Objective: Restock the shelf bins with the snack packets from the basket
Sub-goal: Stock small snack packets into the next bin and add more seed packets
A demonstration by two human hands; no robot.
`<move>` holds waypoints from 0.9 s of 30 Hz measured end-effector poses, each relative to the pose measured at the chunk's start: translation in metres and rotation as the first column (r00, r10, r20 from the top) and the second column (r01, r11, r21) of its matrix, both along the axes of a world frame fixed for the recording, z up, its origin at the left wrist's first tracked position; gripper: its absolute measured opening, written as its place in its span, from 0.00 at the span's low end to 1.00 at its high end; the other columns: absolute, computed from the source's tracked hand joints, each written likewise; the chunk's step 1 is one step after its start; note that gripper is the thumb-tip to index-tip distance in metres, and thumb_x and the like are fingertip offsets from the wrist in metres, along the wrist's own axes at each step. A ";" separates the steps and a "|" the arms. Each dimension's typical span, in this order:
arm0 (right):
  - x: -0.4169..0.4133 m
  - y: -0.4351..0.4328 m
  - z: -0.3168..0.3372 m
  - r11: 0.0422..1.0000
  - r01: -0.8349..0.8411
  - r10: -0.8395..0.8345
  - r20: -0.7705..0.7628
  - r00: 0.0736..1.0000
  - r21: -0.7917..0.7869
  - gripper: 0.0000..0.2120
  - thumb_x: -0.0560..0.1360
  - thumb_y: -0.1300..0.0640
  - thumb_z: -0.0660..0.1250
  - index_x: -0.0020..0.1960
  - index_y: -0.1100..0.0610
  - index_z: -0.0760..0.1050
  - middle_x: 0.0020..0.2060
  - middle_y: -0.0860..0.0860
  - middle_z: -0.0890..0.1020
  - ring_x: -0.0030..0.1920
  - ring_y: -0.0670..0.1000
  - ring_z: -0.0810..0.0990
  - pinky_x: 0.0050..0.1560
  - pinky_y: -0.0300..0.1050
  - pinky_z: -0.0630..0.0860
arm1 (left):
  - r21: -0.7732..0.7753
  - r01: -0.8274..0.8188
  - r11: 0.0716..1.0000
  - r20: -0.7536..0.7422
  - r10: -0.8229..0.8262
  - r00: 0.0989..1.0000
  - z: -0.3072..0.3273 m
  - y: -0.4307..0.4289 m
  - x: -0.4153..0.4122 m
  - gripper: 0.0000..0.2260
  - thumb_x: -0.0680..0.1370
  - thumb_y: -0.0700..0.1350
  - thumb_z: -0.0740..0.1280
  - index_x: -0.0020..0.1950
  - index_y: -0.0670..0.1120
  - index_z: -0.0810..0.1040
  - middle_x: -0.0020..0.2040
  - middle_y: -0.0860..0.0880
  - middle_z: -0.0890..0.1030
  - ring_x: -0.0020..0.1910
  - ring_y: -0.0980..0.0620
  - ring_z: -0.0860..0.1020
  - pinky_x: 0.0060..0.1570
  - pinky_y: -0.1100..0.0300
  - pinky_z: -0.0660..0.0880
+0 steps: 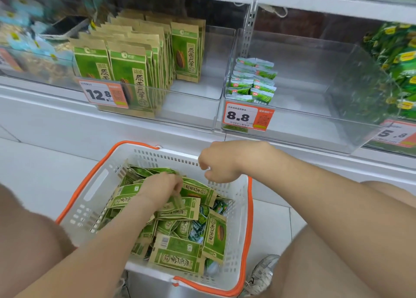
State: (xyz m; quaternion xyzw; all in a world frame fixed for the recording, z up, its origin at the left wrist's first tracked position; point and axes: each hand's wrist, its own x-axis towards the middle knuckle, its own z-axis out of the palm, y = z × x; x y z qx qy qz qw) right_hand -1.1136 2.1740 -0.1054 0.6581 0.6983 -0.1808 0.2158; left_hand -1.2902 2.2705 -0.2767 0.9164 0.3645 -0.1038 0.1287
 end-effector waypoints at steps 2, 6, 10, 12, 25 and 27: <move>0.001 0.002 0.006 0.999 0.029 -0.030 0.017 0.999 0.034 0.11 0.82 0.58 0.59 0.44 0.60 0.74 0.41 0.56 0.78 0.42 0.60 0.80 0.43 0.49 0.79 | -0.111 -0.036 0.993 0.203 0.058 0.977 0.024 0.006 0.003 0.12 0.79 0.40 0.72 0.42 0.55 0.76 0.39 0.56 0.81 0.38 0.57 0.80 0.38 0.61 0.74; 0.001 0.003 0.027 0.996 0.043 -0.046 0.036 0.998 0.080 0.05 0.81 0.62 0.60 0.50 0.60 0.74 0.41 0.54 0.76 0.39 0.54 0.75 0.41 0.47 0.75 | -0.257 -0.067 0.964 0.544 0.202 0.814 0.087 0.008 0.006 0.12 0.79 0.36 0.72 0.43 0.54 0.80 0.38 0.54 0.84 0.40 0.55 0.83 0.45 0.57 0.78; 0.000 0.005 0.062 0.965 0.086 -0.046 -0.163 0.986 0.247 0.15 0.78 0.52 0.68 0.64 0.54 0.75 0.48 0.50 0.79 0.50 0.54 0.77 0.50 0.47 0.76 | -0.377 -0.023 0.926 0.661 0.286 0.694 0.151 0.010 0.004 0.11 0.81 0.35 0.70 0.47 0.51 0.82 0.41 0.50 0.86 0.43 0.47 0.84 0.49 0.50 0.81; -0.003 0.007 0.078 0.915 0.141 -0.047 -0.246 0.968 0.379 0.15 0.78 0.51 0.70 0.62 0.54 0.76 0.48 0.50 0.78 0.51 0.54 0.75 0.46 0.45 0.69 | -0.413 -0.005 0.911 0.730 0.335 0.596 0.184 0.008 0.001 0.09 0.81 0.33 0.69 0.50 0.47 0.83 0.44 0.45 0.87 0.46 0.40 0.85 0.51 0.45 0.82; -0.001 0.052 0.109 0.423 0.833 -0.148 -0.880 0.452 0.357 0.17 0.79 0.45 0.71 0.51 0.60 0.82 0.37 0.52 0.86 0.41 0.54 0.86 0.51 0.62 0.83 | -0.507 -0.031 0.861 0.839 0.502 0.210 0.279 0.030 0.007 0.15 0.83 0.48 0.71 0.69 0.49 0.76 0.51 0.49 0.87 0.49 0.50 0.87 0.42 0.53 0.85; -0.001 0.065 0.104 0.327 0.879 -0.175 -0.892 0.418 0.348 0.24 0.77 0.42 0.69 0.47 0.65 0.81 0.32 0.59 0.81 0.36 0.59 0.83 0.48 0.61 0.83 | -0.521 -0.005 0.854 0.793 0.486 0.368 0.268 0.032 0.005 0.32 0.73 0.49 0.81 0.74 0.54 0.71 0.58 0.51 0.85 0.51 0.51 0.87 0.49 0.50 0.85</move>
